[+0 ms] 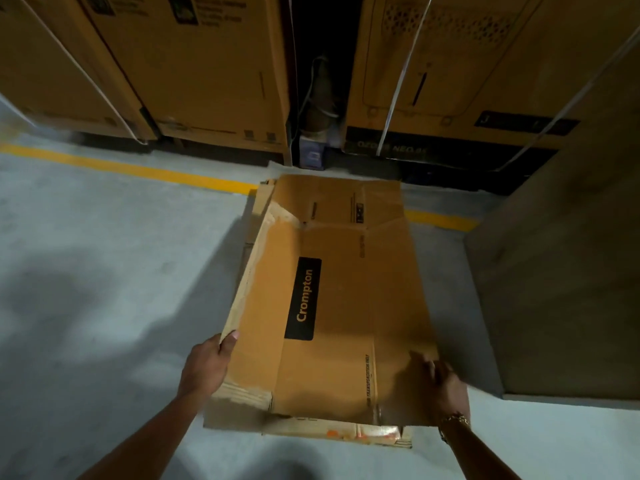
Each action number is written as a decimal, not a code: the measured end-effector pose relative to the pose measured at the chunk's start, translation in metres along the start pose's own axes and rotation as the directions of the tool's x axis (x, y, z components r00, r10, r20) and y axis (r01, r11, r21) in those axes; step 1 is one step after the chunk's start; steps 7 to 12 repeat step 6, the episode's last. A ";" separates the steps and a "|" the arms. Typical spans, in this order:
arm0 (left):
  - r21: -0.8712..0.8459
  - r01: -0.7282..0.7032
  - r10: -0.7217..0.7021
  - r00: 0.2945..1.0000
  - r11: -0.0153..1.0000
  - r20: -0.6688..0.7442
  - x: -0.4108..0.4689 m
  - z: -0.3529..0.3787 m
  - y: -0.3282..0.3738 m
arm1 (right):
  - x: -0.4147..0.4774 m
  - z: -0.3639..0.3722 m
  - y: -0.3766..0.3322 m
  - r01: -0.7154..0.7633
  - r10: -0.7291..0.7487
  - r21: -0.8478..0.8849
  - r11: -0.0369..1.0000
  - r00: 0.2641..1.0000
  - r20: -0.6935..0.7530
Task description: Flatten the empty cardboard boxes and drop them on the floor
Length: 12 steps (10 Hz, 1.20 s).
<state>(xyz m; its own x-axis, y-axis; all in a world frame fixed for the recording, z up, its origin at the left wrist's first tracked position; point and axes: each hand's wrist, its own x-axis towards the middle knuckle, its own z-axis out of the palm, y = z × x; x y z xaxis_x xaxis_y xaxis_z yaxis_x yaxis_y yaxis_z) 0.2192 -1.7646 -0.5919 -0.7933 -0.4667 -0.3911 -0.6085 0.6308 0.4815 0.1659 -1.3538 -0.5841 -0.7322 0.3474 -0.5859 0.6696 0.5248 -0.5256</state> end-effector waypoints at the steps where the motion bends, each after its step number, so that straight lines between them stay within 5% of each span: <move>1: -0.018 0.041 -0.039 0.995 0.999 0.095 0.009 0.013 -0.017 | 0.016 0.013 0.008 0.043 -0.041 -0.058 0.997 0.998 0.038; 3: 0.019 0.132 -0.133 0.964 0.991 0.229 0.023 0.042 -0.042 | 0.048 0.033 0.041 0.019 -0.008 -0.126 0.992 0.997 0.080; 5: 0.141 0.174 -0.205 0.947 0.975 0.247 0.023 0.068 -0.059 | 0.061 0.050 0.070 -0.164 0.168 -0.054 0.985 0.982 0.089; 6: 0.244 0.204 -0.275 0.912 0.948 0.305 0.012 0.060 -0.052 | 0.053 0.045 0.085 -0.125 0.142 -0.176 0.976 0.986 0.086; 12: 0.244 0.204 -0.275 0.912 0.948 0.305 0.012 0.060 -0.052 | 0.053 0.045 0.085 -0.125 0.142 -0.176 0.976 0.986 0.086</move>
